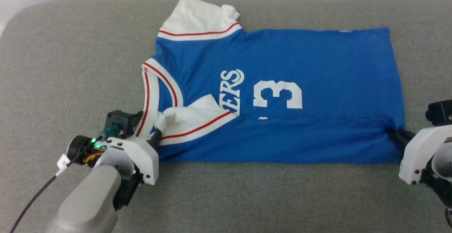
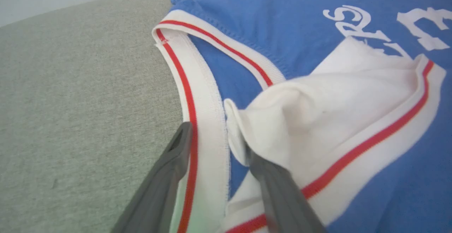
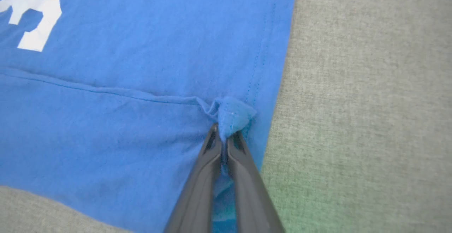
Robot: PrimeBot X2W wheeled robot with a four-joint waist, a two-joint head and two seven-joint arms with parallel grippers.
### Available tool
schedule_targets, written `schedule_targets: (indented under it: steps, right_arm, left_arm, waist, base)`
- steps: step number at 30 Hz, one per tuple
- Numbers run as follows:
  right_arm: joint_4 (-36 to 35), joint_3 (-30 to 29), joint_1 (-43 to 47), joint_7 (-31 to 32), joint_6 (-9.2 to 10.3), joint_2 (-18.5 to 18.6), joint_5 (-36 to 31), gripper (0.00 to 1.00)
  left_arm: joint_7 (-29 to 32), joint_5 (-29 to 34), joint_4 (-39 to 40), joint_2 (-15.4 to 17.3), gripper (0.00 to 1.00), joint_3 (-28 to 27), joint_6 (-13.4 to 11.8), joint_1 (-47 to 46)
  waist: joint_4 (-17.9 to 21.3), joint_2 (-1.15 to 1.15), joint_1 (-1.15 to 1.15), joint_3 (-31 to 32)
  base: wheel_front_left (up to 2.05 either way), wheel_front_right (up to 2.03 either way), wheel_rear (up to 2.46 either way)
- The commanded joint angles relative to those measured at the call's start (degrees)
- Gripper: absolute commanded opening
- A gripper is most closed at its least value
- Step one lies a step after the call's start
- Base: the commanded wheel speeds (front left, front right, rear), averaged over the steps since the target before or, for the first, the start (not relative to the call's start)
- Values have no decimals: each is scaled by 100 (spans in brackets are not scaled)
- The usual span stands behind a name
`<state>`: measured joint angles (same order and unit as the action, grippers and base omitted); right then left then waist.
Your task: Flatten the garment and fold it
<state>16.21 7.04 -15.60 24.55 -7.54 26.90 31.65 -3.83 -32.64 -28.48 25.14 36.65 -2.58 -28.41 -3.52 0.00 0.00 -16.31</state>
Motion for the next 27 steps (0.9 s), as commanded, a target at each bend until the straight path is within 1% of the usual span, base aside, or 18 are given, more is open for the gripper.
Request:
schedule_targets:
  steps: [1,6,10,12,16,20,21,24,27]
  right_arm:
    - [101,4,-50,-48,5,-82,-31,100]
    - [164,-71,102,-58,5,-194,-178,100]
    - [71,-346,359,60,5,-459,-335,100]
    - [-29,-593,511,127,5,-631,-481,100]
    - [-374,-1081,833,422,5,-1068,-845,100]
    - [-811,-1508,1117,679,5,-1480,-1222,100]
    - [-811,-1508,1117,679,5,-1480,-1222,100]
    - [-1108,-1717,1278,843,5,-1760,-1388,100]
    - [-1352,-1781,1375,971,5,-1928,-1514,100]
  left_arm:
    - [-49,-77,-145,-75,100,-4,27,-1]
    - [-182,-354,-215,-220,100,-156,-53,250]
    - [-318,-666,-59,-289,100,-386,-190,600]
    - [-359,-763,115,-319,100,-465,-322,794]
    - [-344,-875,474,-280,100,-524,-507,1176]
    - [-154,-869,870,-236,100,-456,-761,1489]
    - [-154,-869,870,-236,100,-456,-761,1489]
    - [52,-827,1051,-158,100,-410,-962,1599]
    - [185,-745,1104,-91,100,-408,-1197,1601]
  waist:
    - [-56,0,0,215]
    - [-127,0,0,576]
    - [-167,0,0,822]
    - [-195,0,0,897]
    - [-205,0,0,964]
    - [-194,0,0,961]
    - [-194,0,0,961]
    - [-161,0,0,923]
    - [-99,0,0,838]
  base:
    - [0,0,0]
    - [0,0,0]
    - [0,0,0]
    - [0,0,0]
    - [0,0,0]
    - [0,0,0]
    - [0,0,0]
    - [0,0,0]
    - [0,0,0]
